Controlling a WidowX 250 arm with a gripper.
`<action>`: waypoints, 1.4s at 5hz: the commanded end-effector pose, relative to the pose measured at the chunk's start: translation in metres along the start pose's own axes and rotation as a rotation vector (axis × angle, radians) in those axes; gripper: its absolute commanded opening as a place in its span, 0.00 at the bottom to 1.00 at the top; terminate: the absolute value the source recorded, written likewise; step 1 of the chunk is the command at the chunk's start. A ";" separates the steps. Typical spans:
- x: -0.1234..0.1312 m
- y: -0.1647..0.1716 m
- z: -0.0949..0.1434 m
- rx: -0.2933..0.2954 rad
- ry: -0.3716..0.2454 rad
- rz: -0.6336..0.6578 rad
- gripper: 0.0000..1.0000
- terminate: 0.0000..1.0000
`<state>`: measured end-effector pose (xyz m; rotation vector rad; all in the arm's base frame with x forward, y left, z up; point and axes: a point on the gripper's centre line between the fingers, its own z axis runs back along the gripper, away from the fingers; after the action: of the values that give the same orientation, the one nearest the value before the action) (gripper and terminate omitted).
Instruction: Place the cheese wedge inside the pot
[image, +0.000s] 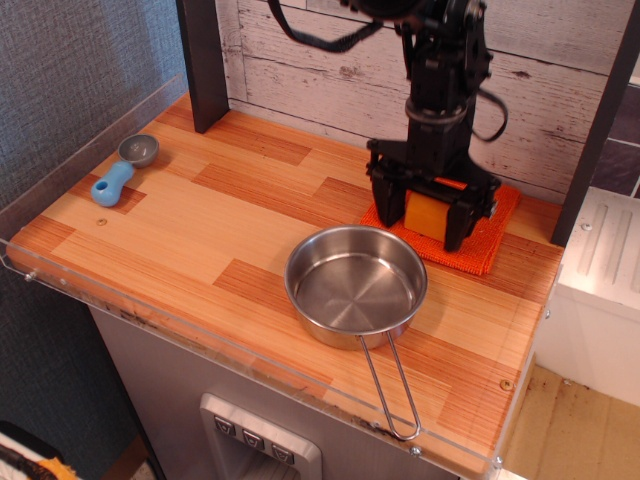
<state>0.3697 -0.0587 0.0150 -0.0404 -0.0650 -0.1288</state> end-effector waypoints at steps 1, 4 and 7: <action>0.011 0.010 0.039 -0.029 -0.104 -0.015 0.00 0.00; -0.065 0.027 0.140 -0.213 -0.118 -0.095 0.00 0.00; -0.108 0.033 0.081 -0.131 0.003 -0.205 0.00 0.00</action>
<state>0.2549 -0.0155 0.0760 -0.1714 -0.0258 -0.3342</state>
